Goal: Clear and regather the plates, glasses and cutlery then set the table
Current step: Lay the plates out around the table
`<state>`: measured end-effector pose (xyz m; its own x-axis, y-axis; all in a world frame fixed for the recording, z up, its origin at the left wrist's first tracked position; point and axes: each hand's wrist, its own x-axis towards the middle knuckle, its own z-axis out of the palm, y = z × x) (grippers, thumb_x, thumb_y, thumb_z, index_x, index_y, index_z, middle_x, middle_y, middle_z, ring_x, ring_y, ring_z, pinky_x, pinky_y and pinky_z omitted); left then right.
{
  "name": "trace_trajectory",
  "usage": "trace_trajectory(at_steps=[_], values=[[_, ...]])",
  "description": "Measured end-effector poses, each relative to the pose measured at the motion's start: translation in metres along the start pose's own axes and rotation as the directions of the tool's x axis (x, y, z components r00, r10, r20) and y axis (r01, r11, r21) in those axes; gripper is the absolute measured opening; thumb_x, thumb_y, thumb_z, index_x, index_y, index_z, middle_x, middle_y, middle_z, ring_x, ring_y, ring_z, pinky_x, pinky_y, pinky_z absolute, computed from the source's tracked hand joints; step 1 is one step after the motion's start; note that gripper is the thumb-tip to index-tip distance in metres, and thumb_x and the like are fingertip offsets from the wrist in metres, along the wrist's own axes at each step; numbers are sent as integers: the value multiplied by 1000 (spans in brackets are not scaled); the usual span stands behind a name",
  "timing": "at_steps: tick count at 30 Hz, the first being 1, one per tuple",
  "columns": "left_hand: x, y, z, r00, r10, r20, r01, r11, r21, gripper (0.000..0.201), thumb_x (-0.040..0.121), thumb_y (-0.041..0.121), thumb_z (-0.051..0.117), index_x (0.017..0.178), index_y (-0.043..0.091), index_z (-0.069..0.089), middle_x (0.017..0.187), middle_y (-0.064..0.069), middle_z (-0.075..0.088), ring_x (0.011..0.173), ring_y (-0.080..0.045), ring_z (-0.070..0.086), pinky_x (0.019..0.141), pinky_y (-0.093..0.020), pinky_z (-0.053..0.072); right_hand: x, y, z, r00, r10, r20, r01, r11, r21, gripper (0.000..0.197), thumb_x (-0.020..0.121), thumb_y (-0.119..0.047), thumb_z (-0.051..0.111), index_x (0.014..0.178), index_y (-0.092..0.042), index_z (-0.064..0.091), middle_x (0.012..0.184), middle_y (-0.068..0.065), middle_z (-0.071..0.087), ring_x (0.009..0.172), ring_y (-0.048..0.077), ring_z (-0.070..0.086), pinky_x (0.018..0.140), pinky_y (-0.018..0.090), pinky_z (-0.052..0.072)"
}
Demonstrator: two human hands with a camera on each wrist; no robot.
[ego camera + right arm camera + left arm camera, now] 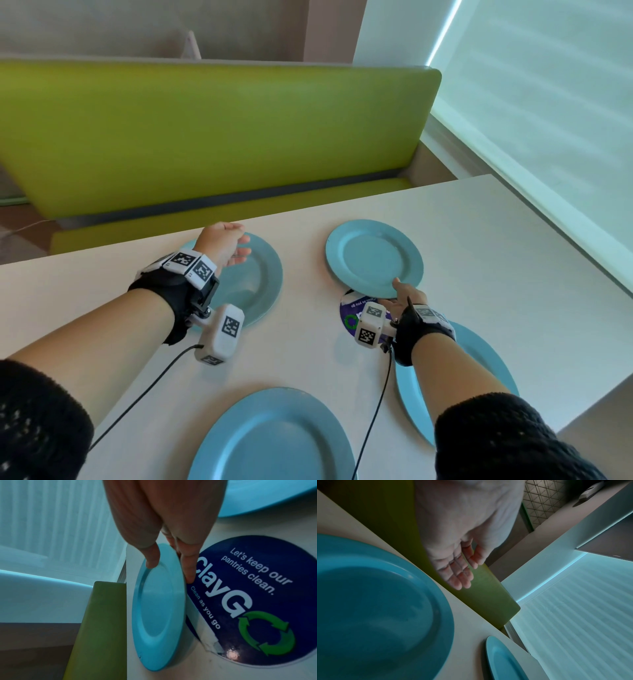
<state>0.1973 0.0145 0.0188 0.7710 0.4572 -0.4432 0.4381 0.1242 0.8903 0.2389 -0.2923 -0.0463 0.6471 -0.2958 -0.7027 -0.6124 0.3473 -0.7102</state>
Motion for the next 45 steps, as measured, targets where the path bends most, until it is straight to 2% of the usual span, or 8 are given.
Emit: trace_trajectory(at_steps=[5, 12, 22, 30, 33, 37, 42, 45], values=[[3, 0, -2, 1000, -7, -5, 7, 1000, 0, 20, 97, 17, 48, 77, 21, 50, 78, 1, 58, 61, -15, 56, 56, -25, 50, 15, -4, 8, 999, -35, -33, 30, 990, -136, 46, 85, -14, 68, 125, 2, 52, 115, 22, 61, 103, 38, 63, 86, 42, 55], [7, 2, -15, 999, -28, -20, 28, 1000, -1, 19, 97, 17, 48, 79, 20, 50, 79, 1, 59, 62, -15, 58, 43, -18, 51, 20, -7, 14, 998, -67, 0, 67, 992, -104, 53, 79, -19, 74, 125, -2, 53, 121, 22, 60, 105, 39, 62, 90, 47, 54], [9, 0, -21, 998, -66, 6, 66, 997, -33, 20, 98, 15, 46, 79, 15, 48, 79, -4, 55, 63, -18, 56, 52, -24, 51, 14, -12, 16, 1000, -28, 4, 28, 997, -68, 54, 87, -15, 67, 133, 2, 46, 135, 16, 49, 120, 32, 55, 100, 34, 46], [2, -8, -31, 996, -89, -4, 89, 996, -23, 15, 98, 12, 46, 83, 14, 49, 78, -5, 54, 62, -19, 55, 38, -15, 49, 9, -9, 20, 997, -73, -18, 70, 989, -133, 51, 83, -21, 71, 126, -1, 53, 114, 15, 57, 103, 28, 59, 98, 33, 48], [-6, -13, -39, 995, -98, -3, 98, 995, -6, 19, 98, 13, 45, 80, 15, 48, 78, -5, 54, 63, -17, 55, 41, -17, 50, 5, -4, 18, 995, -92, -47, 80, 974, -211, 52, 82, -31, 71, 122, -2, 55, 123, 20, 59, 106, 32, 59, 101, 41, 46], [-23, -18, -47, 994, -103, 24, 103, 995, 14, 6, 99, 14, 45, 102, 11, 48, 78, -4, 54, 62, -17, 54, 48, -21, 49, -12, 5, 7, 994, -89, -66, 71, 968, -241, 49, 87, -31, 65, 123, 0, 55, 122, 20, 59, 105, 31, 61, 102, 43, 46], [-54, -27, -59, 990, -100, 99, 99, 995, 17, 5, 98, 13, 45, 95, 11, 49, 78, -7, 55, 63, -20, 53, 61, -29, 47, -62, 30, -1, 994, -94, 52, 99, 990, -104, 30, 93, -9, 56, 120, 4, 53, 81, 14, 52, 63, 20, 48, 76, 32, 57], [-79, -40, -70, 977, -95, 192, 85, 994, 64, 8, 97, 13, 47, 91, 11, 50, 79, -7, 56, 63, -20, 54, 58, -28, 47, -109, 58, -3, 989, -68, 133, 88, 985, -148, 14, 96, -10, 52, 85, 0, 53, 69, 8, 44, 57, 16, 41, 52, 20, 55]])
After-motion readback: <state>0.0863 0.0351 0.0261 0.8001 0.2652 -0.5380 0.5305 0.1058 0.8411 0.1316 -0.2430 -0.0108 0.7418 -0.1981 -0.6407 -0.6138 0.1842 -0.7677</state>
